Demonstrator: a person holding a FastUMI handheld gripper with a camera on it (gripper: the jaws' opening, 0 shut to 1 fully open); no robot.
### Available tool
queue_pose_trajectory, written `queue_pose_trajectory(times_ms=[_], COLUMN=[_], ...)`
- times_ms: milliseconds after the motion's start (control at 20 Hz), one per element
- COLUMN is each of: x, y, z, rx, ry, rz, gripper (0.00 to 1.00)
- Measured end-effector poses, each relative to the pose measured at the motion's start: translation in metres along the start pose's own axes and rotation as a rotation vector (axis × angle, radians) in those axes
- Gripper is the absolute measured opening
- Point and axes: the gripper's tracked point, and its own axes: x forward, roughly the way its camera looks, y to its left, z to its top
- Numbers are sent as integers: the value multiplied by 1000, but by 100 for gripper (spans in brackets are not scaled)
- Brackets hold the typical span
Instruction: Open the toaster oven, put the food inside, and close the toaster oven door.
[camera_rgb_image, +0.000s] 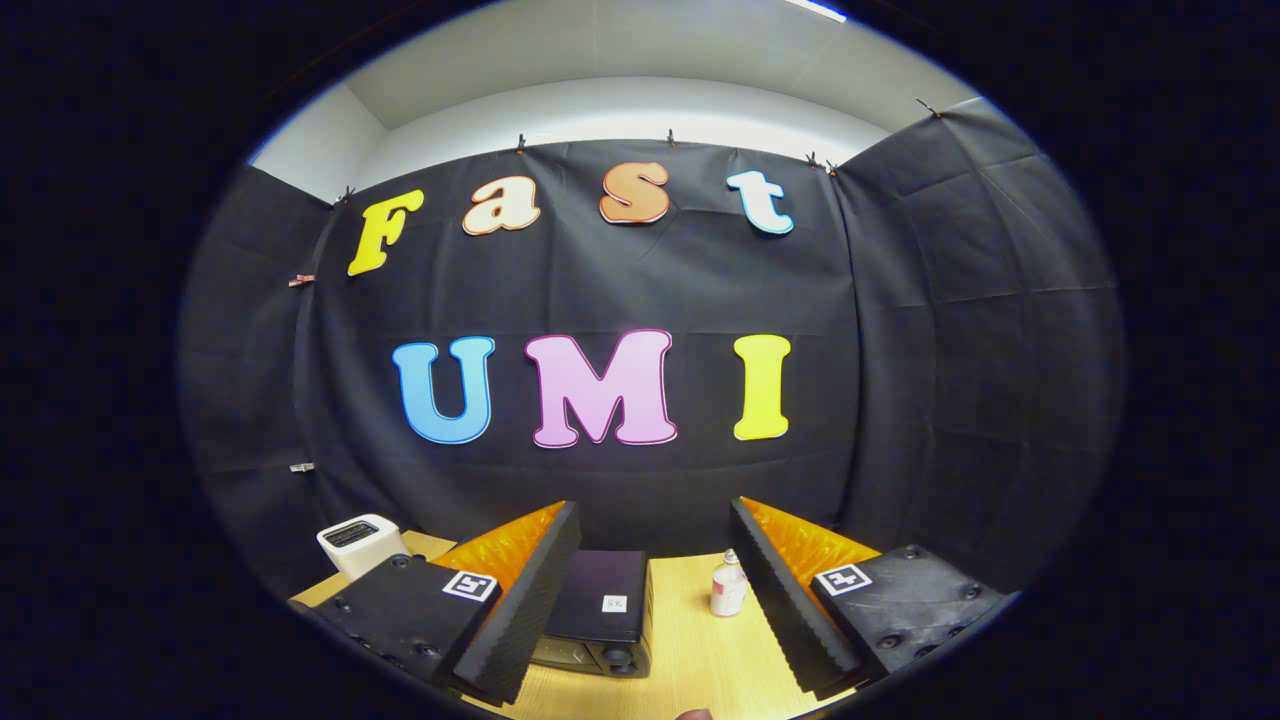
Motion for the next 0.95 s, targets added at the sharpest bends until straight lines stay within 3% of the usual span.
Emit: queue_pose_trajectory(times_ms=[950], x=[-25], y=[-31], z=[26], rx=[-77], ry=[-43], rz=[-30], gripper=[98])
